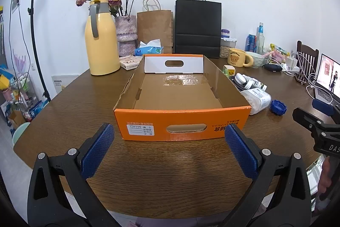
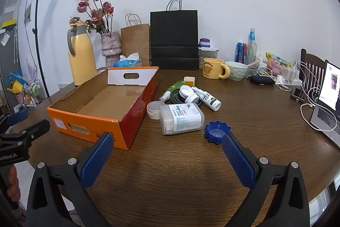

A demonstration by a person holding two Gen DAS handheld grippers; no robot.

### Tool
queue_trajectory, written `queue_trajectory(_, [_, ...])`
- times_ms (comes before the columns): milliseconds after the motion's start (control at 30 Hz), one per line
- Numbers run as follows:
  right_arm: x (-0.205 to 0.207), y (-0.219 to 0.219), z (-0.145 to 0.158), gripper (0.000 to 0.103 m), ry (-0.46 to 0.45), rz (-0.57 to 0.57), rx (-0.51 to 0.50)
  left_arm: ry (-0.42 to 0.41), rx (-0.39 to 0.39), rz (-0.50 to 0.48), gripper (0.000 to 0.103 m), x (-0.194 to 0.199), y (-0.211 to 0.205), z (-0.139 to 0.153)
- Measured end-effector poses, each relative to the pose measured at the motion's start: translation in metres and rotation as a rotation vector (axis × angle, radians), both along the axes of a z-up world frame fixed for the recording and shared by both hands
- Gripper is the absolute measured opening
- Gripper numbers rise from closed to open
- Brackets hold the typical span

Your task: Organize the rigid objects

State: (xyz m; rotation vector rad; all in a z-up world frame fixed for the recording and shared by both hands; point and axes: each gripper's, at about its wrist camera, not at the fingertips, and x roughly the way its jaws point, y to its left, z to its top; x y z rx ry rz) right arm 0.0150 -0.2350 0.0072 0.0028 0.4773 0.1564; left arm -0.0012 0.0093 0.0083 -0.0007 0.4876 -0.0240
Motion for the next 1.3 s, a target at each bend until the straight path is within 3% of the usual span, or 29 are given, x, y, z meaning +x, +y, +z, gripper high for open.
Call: queue_trajectory(1300, [-0.0017, 0.001, 0.0003, 0.103, -0.005, 0.0, 0.001, -0.008, -0.006, -0.002, 0.103, -0.0023, -0.0035, 0.0021])
